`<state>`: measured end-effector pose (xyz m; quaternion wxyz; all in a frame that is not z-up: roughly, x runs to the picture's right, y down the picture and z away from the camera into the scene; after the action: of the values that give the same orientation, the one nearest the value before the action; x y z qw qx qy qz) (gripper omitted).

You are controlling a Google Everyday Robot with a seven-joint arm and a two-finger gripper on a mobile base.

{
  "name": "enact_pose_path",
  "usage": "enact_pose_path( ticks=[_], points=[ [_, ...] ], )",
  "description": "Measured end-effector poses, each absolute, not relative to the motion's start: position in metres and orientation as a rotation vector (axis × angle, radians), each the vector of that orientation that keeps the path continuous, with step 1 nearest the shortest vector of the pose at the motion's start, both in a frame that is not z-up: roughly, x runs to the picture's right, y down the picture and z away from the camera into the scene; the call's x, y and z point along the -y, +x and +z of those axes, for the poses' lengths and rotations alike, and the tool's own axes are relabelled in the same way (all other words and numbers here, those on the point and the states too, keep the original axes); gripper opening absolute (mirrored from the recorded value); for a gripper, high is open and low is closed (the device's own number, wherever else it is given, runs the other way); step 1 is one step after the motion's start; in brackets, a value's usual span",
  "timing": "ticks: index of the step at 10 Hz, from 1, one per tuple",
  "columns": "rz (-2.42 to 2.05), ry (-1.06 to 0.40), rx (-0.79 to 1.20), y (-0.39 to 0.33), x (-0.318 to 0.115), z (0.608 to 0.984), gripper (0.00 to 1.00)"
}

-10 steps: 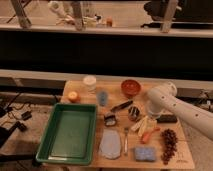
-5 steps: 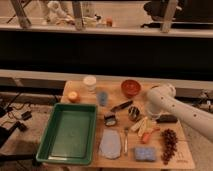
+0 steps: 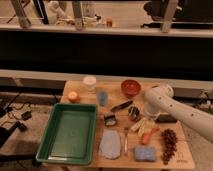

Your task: Place banana in purple bowl

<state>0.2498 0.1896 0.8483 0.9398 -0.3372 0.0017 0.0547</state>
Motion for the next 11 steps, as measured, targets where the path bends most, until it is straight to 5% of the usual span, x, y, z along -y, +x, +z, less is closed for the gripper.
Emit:
enact_pose_path(
  ticks=[11],
  points=[
    [0.21, -0.687, -0.127, 0.255, -0.182, 0.855, 0.8]
  ],
)
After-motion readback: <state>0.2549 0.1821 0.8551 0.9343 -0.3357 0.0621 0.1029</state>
